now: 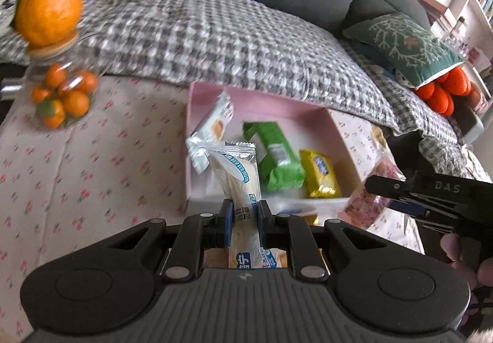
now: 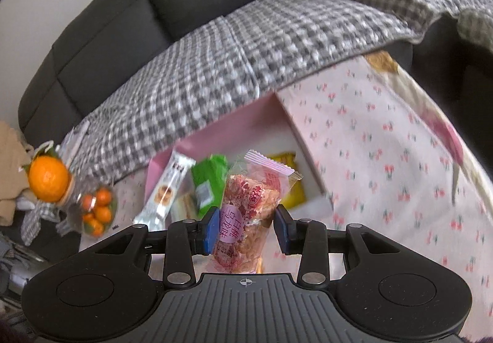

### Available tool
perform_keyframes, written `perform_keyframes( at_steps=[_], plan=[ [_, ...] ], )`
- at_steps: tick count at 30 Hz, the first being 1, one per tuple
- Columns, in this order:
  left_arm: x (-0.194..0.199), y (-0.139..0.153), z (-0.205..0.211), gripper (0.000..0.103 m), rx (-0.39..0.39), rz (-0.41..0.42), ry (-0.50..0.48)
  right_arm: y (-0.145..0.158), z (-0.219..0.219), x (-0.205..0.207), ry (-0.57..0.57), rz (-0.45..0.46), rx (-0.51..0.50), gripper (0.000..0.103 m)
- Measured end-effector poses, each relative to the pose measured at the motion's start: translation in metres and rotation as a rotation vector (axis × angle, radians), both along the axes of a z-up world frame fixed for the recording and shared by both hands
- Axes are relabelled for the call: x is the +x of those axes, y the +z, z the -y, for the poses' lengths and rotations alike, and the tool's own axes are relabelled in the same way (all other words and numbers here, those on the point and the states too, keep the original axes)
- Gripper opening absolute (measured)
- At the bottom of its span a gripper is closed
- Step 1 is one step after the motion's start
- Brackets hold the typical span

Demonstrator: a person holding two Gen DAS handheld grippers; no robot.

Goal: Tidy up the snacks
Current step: 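Grasp white milk-bar pack with left tool while right grasps pink candy bag, then lower both packs into the pink box and open both tools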

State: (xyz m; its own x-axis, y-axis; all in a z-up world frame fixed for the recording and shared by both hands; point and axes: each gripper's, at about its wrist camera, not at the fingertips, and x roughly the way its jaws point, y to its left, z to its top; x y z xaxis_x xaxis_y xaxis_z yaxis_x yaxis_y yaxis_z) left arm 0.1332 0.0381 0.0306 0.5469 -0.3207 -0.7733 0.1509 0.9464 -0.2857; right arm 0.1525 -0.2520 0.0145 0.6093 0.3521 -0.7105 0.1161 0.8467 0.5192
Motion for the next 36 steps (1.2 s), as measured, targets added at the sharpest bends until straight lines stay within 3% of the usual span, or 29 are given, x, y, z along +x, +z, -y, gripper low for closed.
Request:
perform_keyframes(
  at_steps=[9,17,21,26,36],
  plan=[
    [0.047,-0.003,0.049,0.014,-0.01,0.023,-0.085,-0.02,0.02,0.043,-0.001,0.06,-0.069,0.037],
    [0.076,-0.017,0.094,0.014,0.042,0.065,-0.165,-0.038,0.021,0.075,0.069,0.08,-0.1,0.038],
    [0.091,-0.028,0.102,0.014,0.079,0.054,-0.159,-0.04,0.021,0.092,0.112,0.107,-0.032,0.038],
    [0.107,-0.042,0.108,0.015,0.121,0.027,-0.133,-0.052,0.011,0.107,0.146,0.078,-0.083,0.038],
    [0.123,-0.054,0.104,0.016,0.101,0.021,-0.09,-0.056,0.008,0.118,0.153,0.082,-0.068,0.04]
  ],
)
